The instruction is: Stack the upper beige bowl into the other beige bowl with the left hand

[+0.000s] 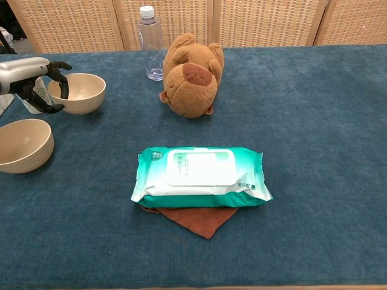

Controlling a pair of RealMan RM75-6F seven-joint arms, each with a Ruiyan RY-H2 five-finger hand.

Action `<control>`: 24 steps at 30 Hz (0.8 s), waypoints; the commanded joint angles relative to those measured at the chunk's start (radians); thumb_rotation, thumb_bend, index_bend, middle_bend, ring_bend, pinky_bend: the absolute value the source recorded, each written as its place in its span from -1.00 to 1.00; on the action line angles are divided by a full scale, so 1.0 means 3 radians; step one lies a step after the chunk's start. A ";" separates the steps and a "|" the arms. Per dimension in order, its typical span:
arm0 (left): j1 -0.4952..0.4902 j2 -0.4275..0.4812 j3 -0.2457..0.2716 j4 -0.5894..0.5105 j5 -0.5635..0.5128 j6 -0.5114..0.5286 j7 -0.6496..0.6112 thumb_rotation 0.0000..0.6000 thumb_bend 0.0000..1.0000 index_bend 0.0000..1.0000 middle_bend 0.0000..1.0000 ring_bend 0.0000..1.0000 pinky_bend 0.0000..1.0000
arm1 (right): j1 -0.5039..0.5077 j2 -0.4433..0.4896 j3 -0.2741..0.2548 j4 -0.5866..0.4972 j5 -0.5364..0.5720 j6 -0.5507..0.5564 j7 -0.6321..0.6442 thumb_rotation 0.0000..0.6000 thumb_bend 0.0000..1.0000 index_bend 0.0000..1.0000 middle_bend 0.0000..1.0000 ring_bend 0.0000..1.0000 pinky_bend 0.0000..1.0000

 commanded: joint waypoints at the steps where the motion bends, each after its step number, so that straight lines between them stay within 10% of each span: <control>1: 0.0058 0.0097 0.0004 -0.0155 0.0173 0.0133 -0.0073 1.00 -0.09 0.37 -1.00 -1.00 -1.00 | -0.0002 -0.0003 -0.0001 -0.0003 -0.0001 -0.0003 -0.0004 1.00 -1.00 -1.00 -1.00 -1.00 -1.00; 14: 0.0504 0.0572 0.0372 -0.0734 0.1113 0.0826 -0.0326 1.00 -0.09 0.38 -1.00 -1.00 -1.00 | -0.0012 -0.0008 -0.0009 -0.0027 -0.0025 -0.0001 -0.0025 1.00 -1.00 -1.00 -1.00 -1.00 -1.00; 24: 0.0943 0.0657 0.0809 -0.0355 0.1859 0.1329 -0.1097 1.00 -0.08 0.38 -1.00 -1.00 -1.00 | -0.0026 0.0004 -0.0006 -0.0046 -0.0039 0.0019 -0.0024 1.00 -1.00 -1.00 -1.00 -1.00 -1.00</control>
